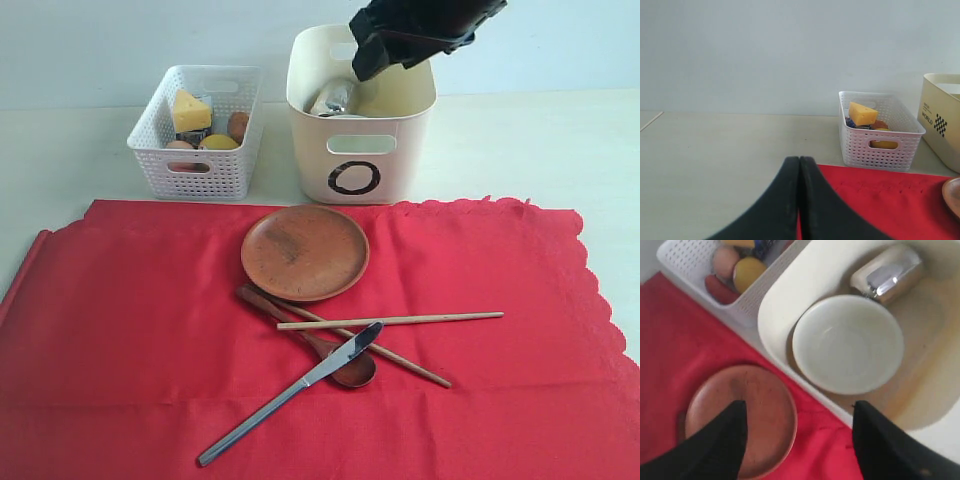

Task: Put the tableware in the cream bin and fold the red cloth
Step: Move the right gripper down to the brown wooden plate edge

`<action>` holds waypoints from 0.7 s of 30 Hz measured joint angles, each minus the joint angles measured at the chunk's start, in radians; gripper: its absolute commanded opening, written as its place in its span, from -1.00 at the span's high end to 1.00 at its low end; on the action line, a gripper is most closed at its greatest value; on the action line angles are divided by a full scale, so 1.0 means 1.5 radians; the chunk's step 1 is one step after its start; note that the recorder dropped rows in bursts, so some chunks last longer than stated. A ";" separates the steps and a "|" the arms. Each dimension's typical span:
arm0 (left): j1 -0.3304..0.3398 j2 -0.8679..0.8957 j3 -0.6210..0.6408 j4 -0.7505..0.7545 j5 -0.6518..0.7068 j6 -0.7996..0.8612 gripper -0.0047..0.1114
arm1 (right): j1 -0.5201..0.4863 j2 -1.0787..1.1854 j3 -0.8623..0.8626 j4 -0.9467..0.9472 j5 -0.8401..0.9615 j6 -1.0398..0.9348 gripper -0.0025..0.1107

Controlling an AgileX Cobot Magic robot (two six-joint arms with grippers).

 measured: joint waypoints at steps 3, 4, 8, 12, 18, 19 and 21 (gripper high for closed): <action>0.000 0.000 0.000 0.000 0.000 0.000 0.90 | 0.000 -0.001 0.000 0.000 0.054 -0.007 -0.09; 0.000 0.000 0.000 0.000 0.000 0.000 0.90 | 0.000 -0.001 0.000 0.000 0.070 -0.007 -0.09; 0.000 0.000 0.000 0.000 0.000 0.000 0.90 | 0.000 -0.001 0.000 0.000 0.111 -0.010 -0.09; 0.000 0.000 0.000 0.000 0.000 0.000 0.90 | 0.000 0.014 0.000 0.001 0.144 -0.010 -0.09; 0.000 0.000 0.000 0.000 0.000 0.000 0.90 | 0.000 0.064 0.029 0.004 0.138 -0.010 -0.09; 0.000 0.000 0.000 0.000 0.000 0.000 0.90 | 0.000 0.074 0.037 0.005 0.132 -0.010 -0.09; 0.000 0.000 0.000 0.000 0.000 0.000 0.90 | 0.000 0.093 0.049 0.009 0.115 -0.010 -0.09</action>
